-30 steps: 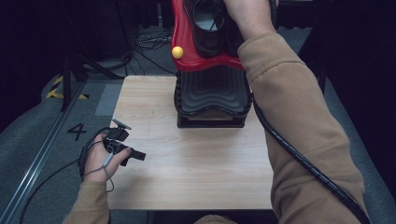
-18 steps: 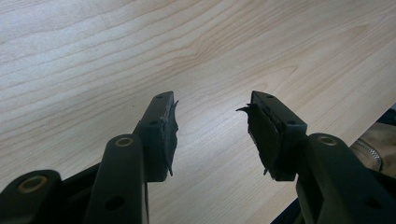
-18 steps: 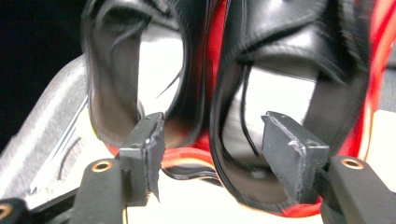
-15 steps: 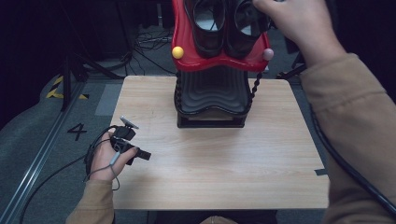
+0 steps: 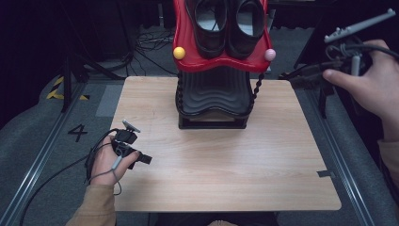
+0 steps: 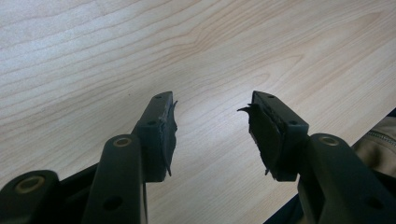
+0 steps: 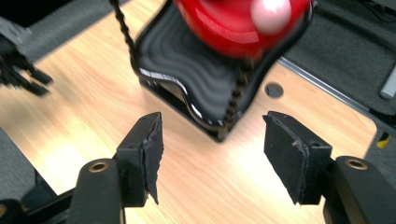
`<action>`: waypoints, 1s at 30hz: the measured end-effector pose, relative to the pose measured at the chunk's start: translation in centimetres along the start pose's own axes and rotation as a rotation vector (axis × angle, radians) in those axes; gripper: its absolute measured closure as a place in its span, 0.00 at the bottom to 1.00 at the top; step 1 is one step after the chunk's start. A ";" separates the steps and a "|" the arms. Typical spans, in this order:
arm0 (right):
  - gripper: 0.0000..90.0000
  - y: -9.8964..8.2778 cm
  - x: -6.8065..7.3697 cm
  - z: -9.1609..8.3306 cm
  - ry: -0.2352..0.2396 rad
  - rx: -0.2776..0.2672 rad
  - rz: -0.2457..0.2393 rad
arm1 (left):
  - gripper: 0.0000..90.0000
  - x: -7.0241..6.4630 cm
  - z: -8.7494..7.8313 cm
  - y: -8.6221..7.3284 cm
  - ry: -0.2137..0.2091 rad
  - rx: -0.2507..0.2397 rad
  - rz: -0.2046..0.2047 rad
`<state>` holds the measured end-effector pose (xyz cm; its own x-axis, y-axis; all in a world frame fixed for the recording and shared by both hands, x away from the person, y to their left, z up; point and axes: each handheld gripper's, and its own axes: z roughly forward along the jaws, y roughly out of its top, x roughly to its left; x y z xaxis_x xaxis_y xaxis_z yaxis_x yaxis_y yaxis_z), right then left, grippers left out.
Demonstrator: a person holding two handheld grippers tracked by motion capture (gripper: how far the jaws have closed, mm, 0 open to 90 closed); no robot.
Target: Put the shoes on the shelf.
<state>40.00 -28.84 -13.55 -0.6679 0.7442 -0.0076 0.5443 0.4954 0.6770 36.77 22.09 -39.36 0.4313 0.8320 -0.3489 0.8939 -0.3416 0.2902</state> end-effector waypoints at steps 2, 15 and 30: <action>0.42 -1.8 -0.6 -0.1 0.003 0.010 -0.009 | 0.57 -0.2 -0.1 -0.1 0.003 0.003 0.007; 0.39 -7.8 -3.1 1.0 0.039 0.041 -0.013 | 0.55 -1.2 -0.7 -0.6 0.007 -0.004 0.027; 0.37 -13.0 -4.0 9.0 0.104 0.155 -0.056 | 0.53 -1.3 -0.6 -2.0 -0.004 0.014 0.021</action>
<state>40.12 -34.23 -28.93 -0.7433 0.6677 0.0394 0.5716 0.6036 0.5558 34.38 21.94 -38.93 0.4500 0.8231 -0.3464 0.8865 -0.3649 0.2845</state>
